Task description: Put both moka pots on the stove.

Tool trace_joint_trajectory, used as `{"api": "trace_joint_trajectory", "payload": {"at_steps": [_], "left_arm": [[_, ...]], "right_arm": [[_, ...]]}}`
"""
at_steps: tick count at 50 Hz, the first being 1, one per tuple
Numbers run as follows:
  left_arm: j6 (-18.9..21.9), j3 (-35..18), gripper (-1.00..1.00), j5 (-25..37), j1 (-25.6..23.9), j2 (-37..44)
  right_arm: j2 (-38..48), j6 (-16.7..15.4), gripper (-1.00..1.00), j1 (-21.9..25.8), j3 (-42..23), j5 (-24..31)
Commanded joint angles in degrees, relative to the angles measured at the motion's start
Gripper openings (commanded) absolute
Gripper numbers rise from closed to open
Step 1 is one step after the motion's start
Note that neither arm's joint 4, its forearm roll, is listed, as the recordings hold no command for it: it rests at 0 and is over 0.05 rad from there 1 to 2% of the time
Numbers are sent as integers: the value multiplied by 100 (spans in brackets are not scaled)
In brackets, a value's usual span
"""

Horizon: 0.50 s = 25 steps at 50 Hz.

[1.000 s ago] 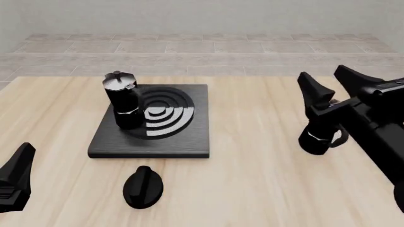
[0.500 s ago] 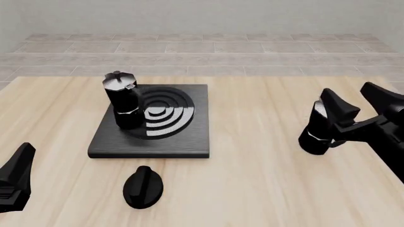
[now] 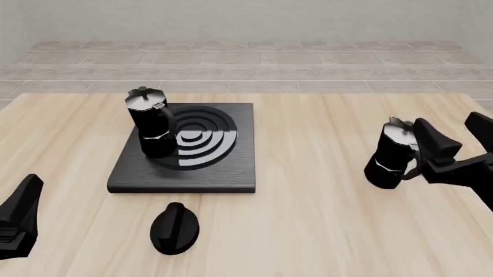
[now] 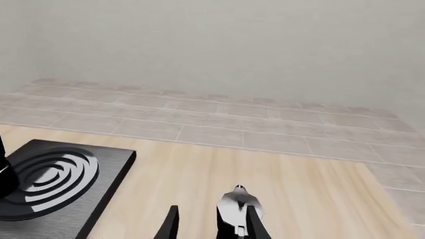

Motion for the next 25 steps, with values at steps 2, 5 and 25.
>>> {"api": "trace_joint_trajectory", "payload": {"at_steps": [2,5,25], "left_arm": [[0,0,100,0,0,0],[0,0,100,0,0,0],[0,0,100,0,0,0]], "right_arm": [[-598,-48,100,-243,56,509],[-743,-63,100,-295,32,660],[-1242,-185,100,-596,-8,1319]]}}
